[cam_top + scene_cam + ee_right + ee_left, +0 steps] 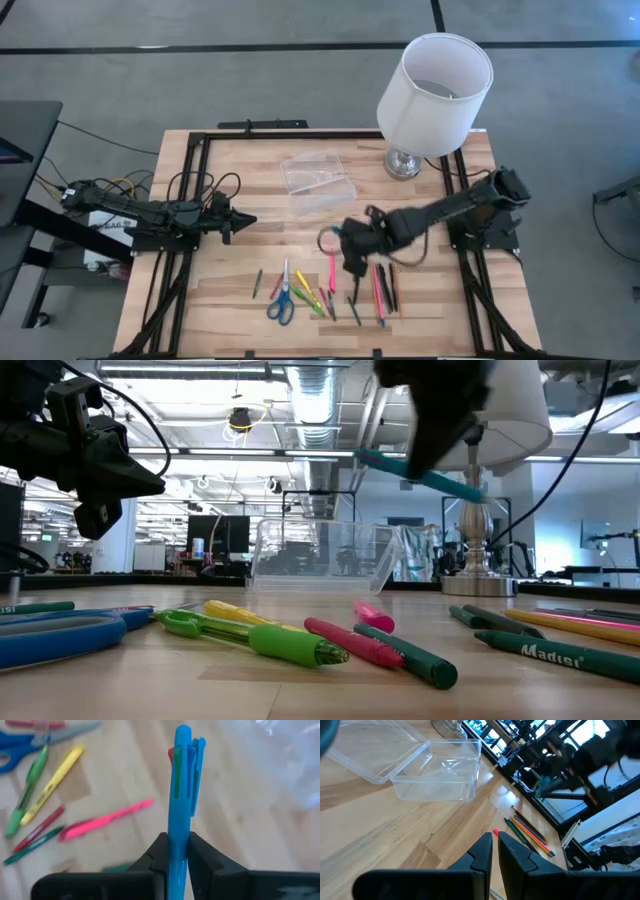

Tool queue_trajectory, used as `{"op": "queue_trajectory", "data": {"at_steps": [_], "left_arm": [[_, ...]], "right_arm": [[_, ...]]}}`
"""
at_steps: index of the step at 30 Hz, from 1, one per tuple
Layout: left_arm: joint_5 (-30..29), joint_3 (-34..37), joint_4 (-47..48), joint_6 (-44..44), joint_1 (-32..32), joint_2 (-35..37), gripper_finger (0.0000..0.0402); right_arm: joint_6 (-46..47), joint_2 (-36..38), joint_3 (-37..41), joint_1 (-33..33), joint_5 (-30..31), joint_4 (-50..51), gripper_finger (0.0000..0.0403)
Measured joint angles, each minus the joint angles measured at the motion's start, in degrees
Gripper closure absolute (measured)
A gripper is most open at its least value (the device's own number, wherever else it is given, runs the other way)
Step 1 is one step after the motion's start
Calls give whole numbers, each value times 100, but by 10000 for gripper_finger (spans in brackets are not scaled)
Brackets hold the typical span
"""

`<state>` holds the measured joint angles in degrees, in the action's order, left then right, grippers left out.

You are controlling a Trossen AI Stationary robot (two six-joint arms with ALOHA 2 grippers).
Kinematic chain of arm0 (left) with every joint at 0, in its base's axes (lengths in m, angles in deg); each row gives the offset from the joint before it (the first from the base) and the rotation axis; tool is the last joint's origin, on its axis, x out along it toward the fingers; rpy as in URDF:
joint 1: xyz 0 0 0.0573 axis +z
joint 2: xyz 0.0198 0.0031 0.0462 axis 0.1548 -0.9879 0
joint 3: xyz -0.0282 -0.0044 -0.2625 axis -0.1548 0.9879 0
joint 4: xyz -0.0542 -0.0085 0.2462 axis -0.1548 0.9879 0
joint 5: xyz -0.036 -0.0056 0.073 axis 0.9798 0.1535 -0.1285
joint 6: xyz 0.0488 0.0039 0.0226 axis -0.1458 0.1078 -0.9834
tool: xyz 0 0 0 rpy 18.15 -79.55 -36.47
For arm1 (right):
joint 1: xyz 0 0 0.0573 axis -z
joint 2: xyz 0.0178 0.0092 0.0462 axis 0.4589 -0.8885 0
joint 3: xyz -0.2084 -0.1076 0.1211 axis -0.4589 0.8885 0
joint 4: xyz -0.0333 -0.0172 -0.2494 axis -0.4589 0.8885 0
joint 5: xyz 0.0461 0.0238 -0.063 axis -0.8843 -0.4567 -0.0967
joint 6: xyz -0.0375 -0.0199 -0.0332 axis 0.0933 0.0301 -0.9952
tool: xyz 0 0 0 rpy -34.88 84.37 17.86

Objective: Pick & place school supplies into a supply box
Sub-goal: Put the blue pen into the transparent supply box

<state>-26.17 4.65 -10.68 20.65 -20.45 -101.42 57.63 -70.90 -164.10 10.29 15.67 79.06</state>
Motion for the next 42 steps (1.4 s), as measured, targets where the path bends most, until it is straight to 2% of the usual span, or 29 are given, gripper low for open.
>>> {"op": "queue_trajectory", "data": {"at_steps": [7,10,16,23,31,37,42], "left_arm": [[-66,-1,-4,24,0,0,378],[-120,-1,-10,24,1,0,378],[-141,0,-11,24,1,-2,378],[-159,-1,-13,26,1,0,378],[-305,-1,-24,81,-1,-13,378],[-326,0,-24,103,1,-12,378],[-360,0,-26,103,1,-13,378]], "right_arm": [[-1854,8,-694,1002,-47,-137,375],[-2588,8,-887,1471,-290,-403,375],[-3370,-45,-935,2146,-766,-1132,375],[-3908,-573,-919,2472,-1052,-1414,375],[-3889,-952,-933,2628,-1026,-1809,375],[-4100,-1076,-941,2680,-1082,-1446,372],[-4120,-1222,-942,2741,-1427,-1030,375]]}}
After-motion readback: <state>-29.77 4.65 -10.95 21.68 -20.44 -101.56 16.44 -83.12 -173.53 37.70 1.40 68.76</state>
